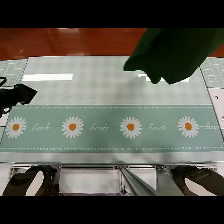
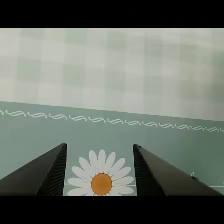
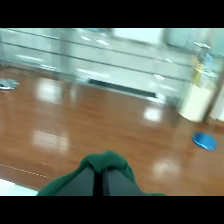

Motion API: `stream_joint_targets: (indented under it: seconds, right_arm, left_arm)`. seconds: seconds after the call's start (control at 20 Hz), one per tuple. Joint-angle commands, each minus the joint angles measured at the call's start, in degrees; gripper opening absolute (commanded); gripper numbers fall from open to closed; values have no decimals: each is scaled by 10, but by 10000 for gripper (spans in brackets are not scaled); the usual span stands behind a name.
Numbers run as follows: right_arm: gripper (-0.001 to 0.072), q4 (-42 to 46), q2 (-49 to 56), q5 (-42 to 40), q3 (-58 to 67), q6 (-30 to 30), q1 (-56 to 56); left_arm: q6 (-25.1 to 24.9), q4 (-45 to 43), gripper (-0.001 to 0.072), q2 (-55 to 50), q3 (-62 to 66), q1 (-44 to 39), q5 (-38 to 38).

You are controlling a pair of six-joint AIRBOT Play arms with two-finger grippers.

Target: Fold the shirts.

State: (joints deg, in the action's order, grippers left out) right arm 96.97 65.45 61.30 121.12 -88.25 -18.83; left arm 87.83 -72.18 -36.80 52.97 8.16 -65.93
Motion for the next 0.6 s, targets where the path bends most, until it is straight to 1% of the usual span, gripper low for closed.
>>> stream_joint_targets:
  seconds: [0.0, 0.15, 0.3, 0.35, 0.45, 0.55]
  right_arm:
    - [22, 28, -10, 31, 2, -2, -81]
    - [22, 25, -10, 85, -36, -6, -143]
    - [23, 18, 1, 129, -109, -29, -206]
    - [22, 4, 10, 137, -130, -31, -224]
    - [22, -52, 42, 134, -177, -31, -259]
    - [23, -108, 86, 110, -225, -31, -280]
  left_arm:
    - [-2, 0, 508, 2, 0, 0, -4]
    - [-2, 0, 509, 2, 0, 0, -4]
    - [-2, 0, 509, 2, 0, 0, -4]
    - [-2, 0, 508, 2, 0, 0, -4]
    - [-2, 0, 509, 2, 0, 0, -4]
    - [-2, 0, 509, 2, 0, 0, -4]
